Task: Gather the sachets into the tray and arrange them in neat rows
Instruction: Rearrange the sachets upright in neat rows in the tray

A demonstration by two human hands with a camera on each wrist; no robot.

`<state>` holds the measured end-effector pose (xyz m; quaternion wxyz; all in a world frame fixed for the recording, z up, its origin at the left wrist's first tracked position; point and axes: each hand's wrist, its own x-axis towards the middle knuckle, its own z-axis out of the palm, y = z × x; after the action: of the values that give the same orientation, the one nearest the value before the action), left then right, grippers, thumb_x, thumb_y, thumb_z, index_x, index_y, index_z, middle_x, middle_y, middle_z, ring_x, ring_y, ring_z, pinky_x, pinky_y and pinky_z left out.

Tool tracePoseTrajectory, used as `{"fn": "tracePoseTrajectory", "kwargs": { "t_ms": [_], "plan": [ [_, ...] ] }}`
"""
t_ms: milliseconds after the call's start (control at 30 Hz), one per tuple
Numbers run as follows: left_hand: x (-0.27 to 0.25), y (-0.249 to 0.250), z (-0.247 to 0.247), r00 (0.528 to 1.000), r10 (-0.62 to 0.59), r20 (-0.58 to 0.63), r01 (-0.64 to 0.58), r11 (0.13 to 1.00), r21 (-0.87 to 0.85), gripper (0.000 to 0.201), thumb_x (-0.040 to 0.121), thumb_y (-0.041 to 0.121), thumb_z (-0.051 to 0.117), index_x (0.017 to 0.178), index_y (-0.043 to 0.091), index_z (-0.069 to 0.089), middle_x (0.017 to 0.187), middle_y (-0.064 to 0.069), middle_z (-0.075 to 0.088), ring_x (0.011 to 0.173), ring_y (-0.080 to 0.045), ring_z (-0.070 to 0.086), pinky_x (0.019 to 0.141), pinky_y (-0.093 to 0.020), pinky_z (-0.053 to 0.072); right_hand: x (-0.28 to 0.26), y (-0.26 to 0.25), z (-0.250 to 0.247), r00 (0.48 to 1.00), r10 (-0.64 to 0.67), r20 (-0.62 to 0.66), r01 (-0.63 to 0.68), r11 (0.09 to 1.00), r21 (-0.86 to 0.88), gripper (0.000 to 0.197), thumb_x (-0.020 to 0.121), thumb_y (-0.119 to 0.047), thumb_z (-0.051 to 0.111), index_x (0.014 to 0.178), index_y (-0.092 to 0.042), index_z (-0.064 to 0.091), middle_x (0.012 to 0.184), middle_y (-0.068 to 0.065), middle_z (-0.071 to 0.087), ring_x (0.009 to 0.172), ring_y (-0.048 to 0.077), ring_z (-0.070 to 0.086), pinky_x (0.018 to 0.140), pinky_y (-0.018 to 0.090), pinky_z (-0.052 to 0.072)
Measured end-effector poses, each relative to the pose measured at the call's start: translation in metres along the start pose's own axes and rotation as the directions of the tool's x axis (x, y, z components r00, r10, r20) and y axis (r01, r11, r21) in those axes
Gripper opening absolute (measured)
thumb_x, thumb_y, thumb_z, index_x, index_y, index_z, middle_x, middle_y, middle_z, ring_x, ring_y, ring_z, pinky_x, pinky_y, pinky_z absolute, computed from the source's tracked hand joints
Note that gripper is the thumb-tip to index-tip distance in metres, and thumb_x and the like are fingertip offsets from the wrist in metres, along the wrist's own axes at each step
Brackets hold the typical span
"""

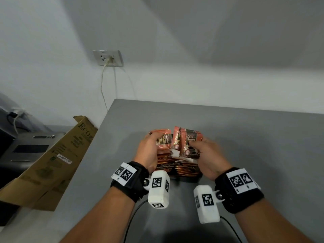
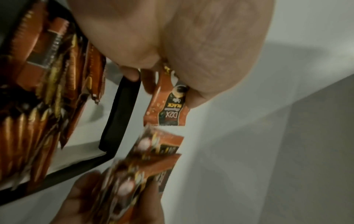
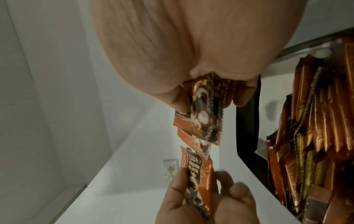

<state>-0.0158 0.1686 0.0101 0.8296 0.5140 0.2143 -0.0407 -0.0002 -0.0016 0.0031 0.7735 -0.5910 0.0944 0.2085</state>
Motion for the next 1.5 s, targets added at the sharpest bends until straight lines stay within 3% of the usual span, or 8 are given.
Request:
{"fn": "tracePoseTrajectory", "kwargs": {
  "t_ms": [133, 233, 433, 633, 833, 933, 1333, 1500],
  "plan": [
    [0.004, 0.002, -0.011, 0.998, 0.027, -0.060, -0.031, 0.998, -0.060, 0.015, 0.100, 0.002, 0.051, 0.109, 0.003, 0.063, 0.089, -0.015, 0.073, 0.066, -0.025, 0.073, 0.044, -0.028, 0.054, 0.000, -0.002, -0.005, 0.997, 0.042, -0.071, -0.037, 0.996, 0.080, 0.020, 0.097, -0.004, 0.048, 0.107, 0.003, 0.064, 0.085, 0.016, 0.073, 0.070, 0.024, 0.071, 0.065, 0.035, 0.054],
    [0.006, -0.004, -0.013, 0.999, 0.037, -0.031, -0.038, 0.999, -0.018, 0.012, 0.095, -0.007, 0.055, 0.100, 0.001, 0.062, 0.092, -0.018, 0.069, 0.072, -0.027, 0.071, 0.057, -0.037, 0.060, -0.001, 0.000, 0.000, 0.998, 0.062, -0.005, -0.061, 0.990, 0.126, 0.031, 0.095, -0.004, 0.048, 0.119, 0.011, 0.061, 0.110, 0.028, 0.070, 0.092, 0.036, 0.070, 0.083, 0.045, 0.057],
    [0.000, -0.007, 0.004, 0.995, -0.027, 0.099, 0.039, 0.992, -0.119, 0.031, 0.092, 0.015, 0.043, 0.103, -0.003, 0.065, 0.097, -0.022, 0.066, 0.082, -0.029, 0.063, 0.070, -0.036, 0.051, -0.013, -0.002, 0.018, 0.975, -0.224, 0.000, 0.213, 0.927, -0.308, 0.027, 0.092, -0.004, 0.066, 0.111, -0.022, 0.070, 0.102, -0.002, 0.077, 0.096, 0.017, 0.073, 0.089, 0.037, 0.057],
    [-0.001, -0.012, 0.013, 0.961, -0.104, 0.255, 0.134, 0.986, -0.103, 0.030, 0.083, 0.012, 0.062, 0.109, -0.003, 0.065, 0.093, -0.018, 0.068, 0.080, -0.026, 0.070, 0.073, -0.033, 0.058, -0.014, -0.001, 0.024, 0.911, -0.389, 0.138, 0.364, 0.601, -0.711, 0.015, 0.094, -0.031, 0.065, 0.107, -0.033, 0.072, 0.101, -0.011, 0.067, 0.105, 0.012, 0.061, 0.092, 0.029, 0.047],
    [0.002, -0.005, 0.005, 0.964, -0.158, 0.215, 0.175, 0.983, -0.062, 0.039, 0.074, 0.011, 0.065, 0.109, -0.007, 0.068, 0.103, -0.027, 0.067, 0.088, -0.035, 0.066, 0.087, -0.045, 0.053, -0.023, -0.030, 0.018, 0.868, -0.274, 0.414, 0.485, 0.292, -0.824, 0.117, 0.063, -0.052, 0.089, 0.157, -0.031, 0.022, 0.162, -0.014, 0.014, 0.149, 0.004, 0.010, 0.120, 0.027, 0.017],
    [-0.006, -0.004, 0.006, 0.913, -0.173, 0.369, 0.218, 0.973, -0.082, 0.028, 0.067, 0.001, 0.057, 0.094, 0.002, 0.068, 0.083, -0.016, 0.069, 0.074, -0.027, 0.068, 0.071, -0.035, 0.055, -0.015, -0.038, 0.022, 0.835, -0.170, 0.524, 0.537, 0.043, -0.842, 0.113, 0.065, -0.049, 0.087, 0.156, -0.028, 0.024, 0.157, -0.007, 0.032, 0.144, 0.013, 0.027, 0.120, 0.031, 0.020],
    [-0.013, -0.007, 0.007, 0.941, -0.110, 0.319, 0.165, 0.975, -0.150, 0.043, 0.065, -0.002, 0.051, 0.108, -0.002, 0.055, 0.083, -0.018, 0.062, 0.070, -0.025, 0.066, 0.064, -0.033, 0.055, -0.005, -0.024, 0.027, 0.804, -0.200, 0.560, 0.585, 0.096, -0.805, 0.093, 0.063, -0.051, 0.076, 0.146, -0.030, 0.039, 0.135, -0.011, 0.047, 0.123, 0.009, 0.042, 0.111, 0.036, 0.036],
    [-0.009, -0.005, 0.004, 0.969, -0.032, 0.246, 0.072, 0.985, -0.155, 0.069, 0.066, -0.008, 0.058, 0.133, 0.008, 0.052, 0.088, -0.018, 0.063, 0.070, -0.025, 0.066, 0.062, -0.033, 0.058, -0.006, -0.042, 0.018, 0.863, -0.347, 0.368, 0.494, 0.419, -0.762, 0.063, 0.080, -0.050, 0.073, 0.137, -0.032, 0.055, 0.122, -0.017, 0.056, 0.103, -0.004, 0.055, 0.089, 0.017, 0.044]
  ]
}}
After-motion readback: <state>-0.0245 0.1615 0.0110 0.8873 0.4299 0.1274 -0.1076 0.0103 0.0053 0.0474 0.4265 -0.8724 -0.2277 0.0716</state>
